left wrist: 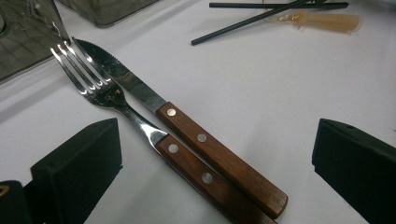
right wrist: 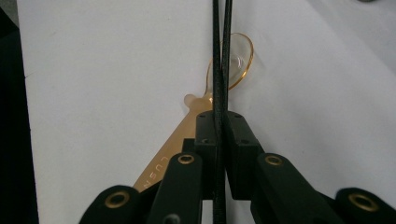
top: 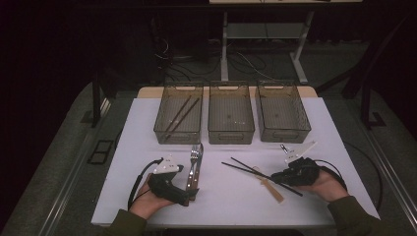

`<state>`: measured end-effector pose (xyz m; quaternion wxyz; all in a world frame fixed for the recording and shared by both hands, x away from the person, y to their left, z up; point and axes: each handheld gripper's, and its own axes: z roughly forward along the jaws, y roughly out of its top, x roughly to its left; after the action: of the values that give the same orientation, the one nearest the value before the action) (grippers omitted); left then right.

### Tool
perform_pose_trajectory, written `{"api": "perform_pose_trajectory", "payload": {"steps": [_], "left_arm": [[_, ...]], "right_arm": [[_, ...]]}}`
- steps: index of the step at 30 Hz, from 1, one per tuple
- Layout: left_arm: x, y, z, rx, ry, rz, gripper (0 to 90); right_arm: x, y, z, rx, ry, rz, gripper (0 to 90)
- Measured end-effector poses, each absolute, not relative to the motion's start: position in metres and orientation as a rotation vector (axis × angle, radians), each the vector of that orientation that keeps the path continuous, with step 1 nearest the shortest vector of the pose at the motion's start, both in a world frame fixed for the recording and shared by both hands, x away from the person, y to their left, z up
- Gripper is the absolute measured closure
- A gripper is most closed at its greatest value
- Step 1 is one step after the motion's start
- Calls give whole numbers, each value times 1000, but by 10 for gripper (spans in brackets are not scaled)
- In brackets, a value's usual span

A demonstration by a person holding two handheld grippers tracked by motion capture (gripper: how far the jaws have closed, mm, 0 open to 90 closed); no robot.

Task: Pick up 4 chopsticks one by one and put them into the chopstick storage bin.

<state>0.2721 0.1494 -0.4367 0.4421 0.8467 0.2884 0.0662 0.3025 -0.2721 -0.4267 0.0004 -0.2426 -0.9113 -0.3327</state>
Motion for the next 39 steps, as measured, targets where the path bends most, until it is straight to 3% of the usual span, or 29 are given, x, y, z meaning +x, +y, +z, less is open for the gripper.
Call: {"api": "perform_pose_trajectory", "payload": {"steps": [22, 39], "left_arm": [[271, 154, -440, 2122, 682, 182, 0], [272, 156, -442, 2122, 662, 176, 0]], "right_arm": [[301, -279, -412, -805, -2821, -1200, 853], [309, -261, -391, -864, -2784, -1328, 853]]}}
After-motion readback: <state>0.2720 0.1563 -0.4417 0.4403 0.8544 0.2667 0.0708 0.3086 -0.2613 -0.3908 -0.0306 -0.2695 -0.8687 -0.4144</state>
